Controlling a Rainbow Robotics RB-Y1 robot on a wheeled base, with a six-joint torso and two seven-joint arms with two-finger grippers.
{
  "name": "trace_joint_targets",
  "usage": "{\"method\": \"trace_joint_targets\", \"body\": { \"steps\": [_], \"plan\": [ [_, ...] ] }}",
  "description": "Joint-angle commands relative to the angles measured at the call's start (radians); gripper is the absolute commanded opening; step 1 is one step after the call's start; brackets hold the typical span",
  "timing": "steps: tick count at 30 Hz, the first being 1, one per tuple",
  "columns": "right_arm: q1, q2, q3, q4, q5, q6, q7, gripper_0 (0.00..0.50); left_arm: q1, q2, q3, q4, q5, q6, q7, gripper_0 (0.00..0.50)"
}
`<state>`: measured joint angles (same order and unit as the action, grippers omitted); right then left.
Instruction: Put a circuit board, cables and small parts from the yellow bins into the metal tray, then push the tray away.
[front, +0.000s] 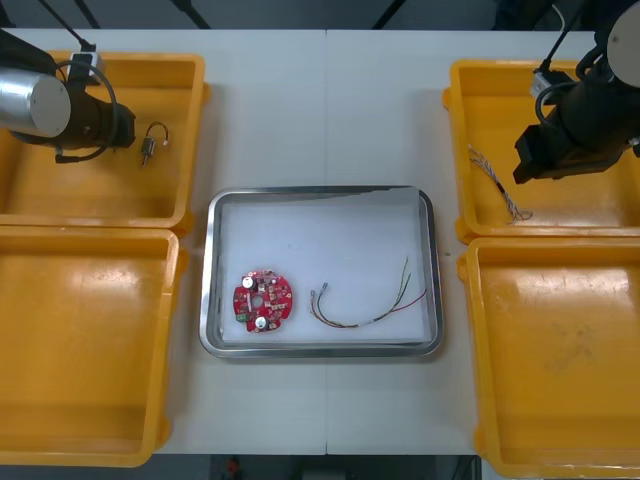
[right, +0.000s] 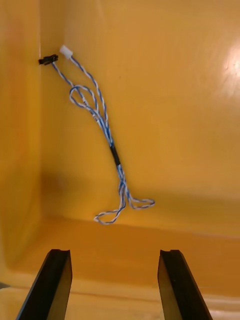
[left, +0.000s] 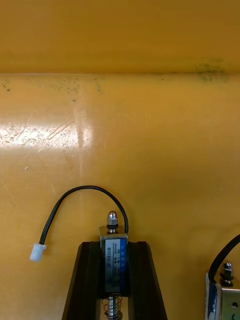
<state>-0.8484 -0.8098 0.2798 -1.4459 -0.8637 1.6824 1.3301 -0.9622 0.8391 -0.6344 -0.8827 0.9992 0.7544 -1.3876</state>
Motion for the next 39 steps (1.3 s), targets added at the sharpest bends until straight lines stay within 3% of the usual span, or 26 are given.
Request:
{"method": "trace_joint_targets", "body": {
  "steps": [1,9,12,17,29,39],
  "plan": [
    [-0.044,-0.006,0.009,0.073,0.011,-0.075,0.158,0.5,-0.052,-0.009,-0.028,0.002,-0.01,-0.02,-0.097,0.023],
    [-0.044,0.02,0.035,0.186,0.011,-0.204,0.282,0.5,-0.059,-0.005,-0.05,0.004,0.012,-0.027,-0.097,0.0],
    [-0.044,0.035,0.048,0.206,0.031,-0.233,0.284,0.5,-0.084,0.009,-0.03,-0.005,0.016,0.059,-0.107,0.0],
    [-0.044,0.072,0.078,0.243,0.072,-0.285,0.276,0.5,-0.099,0.049,0.098,-0.053,0.01,0.258,-0.13,0.0],
    [-0.044,0.112,0.102,0.289,0.092,-0.311,0.276,0.5,-0.11,0.126,0.285,-0.213,0.009,0.668,-0.122,0.0],
    [-0.012,0.116,0.114,0.289,0.089,-0.359,0.279,0.5,-0.112,0.153,0.326,-0.455,-0.008,0.918,0.154,0.0]
  ]
}}
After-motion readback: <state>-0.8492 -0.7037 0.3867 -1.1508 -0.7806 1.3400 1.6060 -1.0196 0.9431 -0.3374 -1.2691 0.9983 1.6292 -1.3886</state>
